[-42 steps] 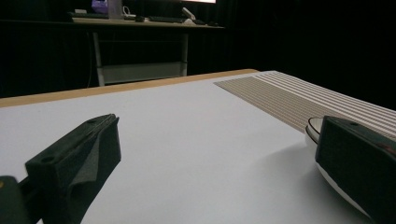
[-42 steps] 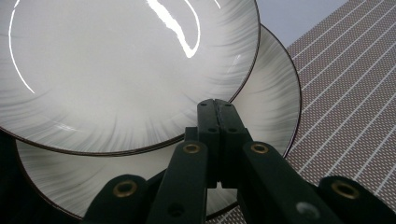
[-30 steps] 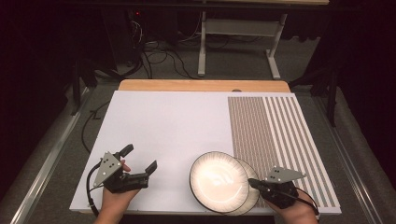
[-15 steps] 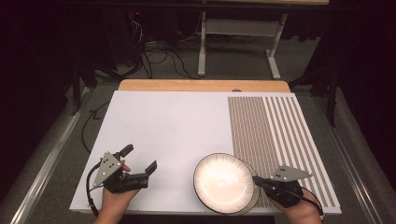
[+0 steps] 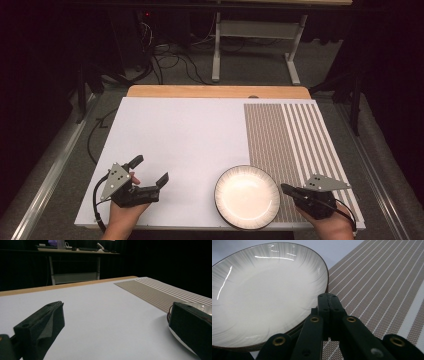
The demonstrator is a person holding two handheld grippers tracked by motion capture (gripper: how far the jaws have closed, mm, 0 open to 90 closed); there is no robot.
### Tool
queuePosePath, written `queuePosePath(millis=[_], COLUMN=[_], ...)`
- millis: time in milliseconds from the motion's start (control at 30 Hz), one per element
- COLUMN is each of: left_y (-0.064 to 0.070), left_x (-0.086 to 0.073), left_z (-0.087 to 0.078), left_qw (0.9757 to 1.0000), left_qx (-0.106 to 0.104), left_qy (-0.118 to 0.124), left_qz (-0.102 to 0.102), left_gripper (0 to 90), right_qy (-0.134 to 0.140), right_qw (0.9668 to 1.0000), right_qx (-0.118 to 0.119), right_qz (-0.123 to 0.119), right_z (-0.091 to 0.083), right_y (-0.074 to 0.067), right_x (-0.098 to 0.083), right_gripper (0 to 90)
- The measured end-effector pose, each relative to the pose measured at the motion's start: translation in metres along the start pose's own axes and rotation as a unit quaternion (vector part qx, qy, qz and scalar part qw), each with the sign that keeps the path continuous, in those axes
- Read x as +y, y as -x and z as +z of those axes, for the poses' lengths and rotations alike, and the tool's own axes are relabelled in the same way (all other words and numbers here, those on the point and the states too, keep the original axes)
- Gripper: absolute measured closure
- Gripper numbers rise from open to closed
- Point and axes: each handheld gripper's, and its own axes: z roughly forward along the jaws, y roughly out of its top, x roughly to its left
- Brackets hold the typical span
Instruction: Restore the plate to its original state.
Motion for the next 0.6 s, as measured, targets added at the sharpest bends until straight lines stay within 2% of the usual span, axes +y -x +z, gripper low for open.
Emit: queuePosePath(millis=[67, 133, 167, 267, 300, 333, 367, 400, 467, 500, 533, 567, 600], left_y=[0.000, 0.000, 0.000, 0.001, 0.001, 0.001, 0.001, 0.002, 0.002, 0.002, 0.002, 0.002, 0.002], left_x=[0.000, 0.000, 0.000, -0.002, -0.002, -0.002, -0.002, -0.002, -0.002, -0.002, -0.002, -0.001, -0.001], left_z=[0.000, 0.000, 0.001, 0.003, 0.003, 0.004, 0.004, 0.004, 0.005, 0.005, 0.005, 0.005, 0.005], left_qw=[1.0000, 1.0000, 1.0000, 0.9996, 0.9996, 0.9995, 0.9994, 0.9993, 0.9989, 0.9989, 0.9988, 0.9988, 0.9988], left_qx=[0.000, 0.000, 0.000, 0.007, 0.007, 0.009, 0.010, 0.010, 0.011, 0.011, 0.012, 0.012, 0.012], left_qy=[-0.001, -0.005, -0.007, -0.023, -0.023, -0.027, -0.029, -0.031, -0.041, -0.041, -0.043, -0.045, -0.046], left_qz=[0.000, 0.000, 0.001, 0.012, 0.012, 0.014, 0.015, 0.016, 0.017, 0.017, 0.017, 0.017, 0.016], left_gripper=[0.8, 0.8, 0.8, 0.8, 0.8, 0.8, 0.8, 0.8, 0.8, 0.8, 0.8, 0.8, 0.8], right_qy=[0.008, 0.014, 0.014, 0.035, 0.035, 0.050, 0.050, 0.063, 0.083, 0.083, 0.092, 0.103, 0.117], right_qw=[0.9999, 0.9997, 0.9997, 0.9982, 0.9982, 0.9967, 0.9967, 0.9953, 0.9932, 0.9932, 0.9919, 0.9904, 0.9882], right_qx=[-0.007, -0.015, -0.015, -0.036, -0.036, -0.050, -0.050, -0.058, -0.068, -0.068, -0.073, -0.079, -0.082], right_qz=[0.005, 0.013, 0.013, 0.032, 0.032, 0.039, 0.039, 0.044, 0.046, 0.046, 0.048, 0.049, 0.054], right_z=[-0.002, -0.003, -0.003, -0.007, -0.007, -0.011, -0.011, -0.012, -0.014, -0.014, -0.015, -0.016, -0.019], right_y=[0.002, 0.004, 0.004, 0.010, 0.010, 0.014, 0.014, 0.017, 0.019, 0.019, 0.020, 0.021, 0.023], right_x=[0.000, 0.000, 0.000, 0.000, 0.000, 0.000, 0.000, 0.000, -0.002, -0.002, -0.002, -0.003, -0.003], right_gripper=[89.7, 83.3, 83.3, 69.9, 69.9, 60.1, 60.1, 49.9, 40.1, 40.1, 35.0, 28.8, 18.0])
